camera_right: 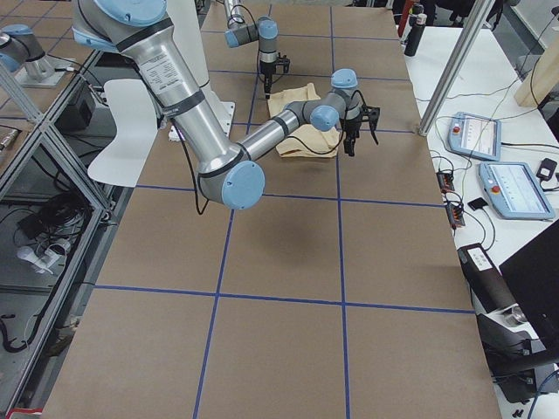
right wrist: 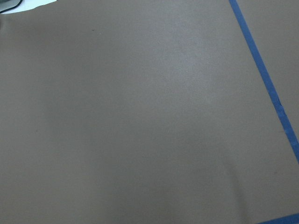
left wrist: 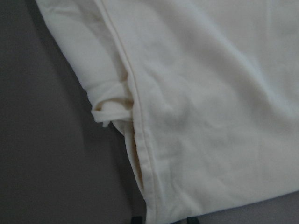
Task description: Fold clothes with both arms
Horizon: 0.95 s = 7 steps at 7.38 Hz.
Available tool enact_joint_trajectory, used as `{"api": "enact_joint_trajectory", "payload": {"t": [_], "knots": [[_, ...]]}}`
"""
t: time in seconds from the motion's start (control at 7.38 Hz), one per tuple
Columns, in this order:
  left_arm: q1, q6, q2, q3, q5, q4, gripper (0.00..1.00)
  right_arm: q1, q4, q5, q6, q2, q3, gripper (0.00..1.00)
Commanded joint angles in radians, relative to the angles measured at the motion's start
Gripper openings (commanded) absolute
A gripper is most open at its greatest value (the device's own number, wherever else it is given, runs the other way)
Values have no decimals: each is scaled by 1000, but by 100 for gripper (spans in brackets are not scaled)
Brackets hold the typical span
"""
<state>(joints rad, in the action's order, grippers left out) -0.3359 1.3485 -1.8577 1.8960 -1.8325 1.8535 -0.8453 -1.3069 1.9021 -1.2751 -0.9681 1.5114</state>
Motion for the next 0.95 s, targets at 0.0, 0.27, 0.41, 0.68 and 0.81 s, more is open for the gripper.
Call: {"api": "enact_joint_trajectory", "payload": {"t": [0.0, 0.27, 0.41, 0.68, 0.81], "knots": [[3, 3, 0, 0, 2, 0, 41, 0, 0, 0, -3, -1, 1, 100], [11, 9, -5, 3, 2, 1, 3, 0, 0, -2, -3, -1, 1, 100], [11, 9, -2, 5, 2, 1, 0, 0, 0, -2, -3, -1, 1, 100], [-59, -44, 11, 11, 6, -5, 0, 0, 0, -2, -3, 0, 1, 100], [-118, -116, 32, 0, 9, -16, 0, 0, 0, -2, -3, -1, 0, 100]]}}
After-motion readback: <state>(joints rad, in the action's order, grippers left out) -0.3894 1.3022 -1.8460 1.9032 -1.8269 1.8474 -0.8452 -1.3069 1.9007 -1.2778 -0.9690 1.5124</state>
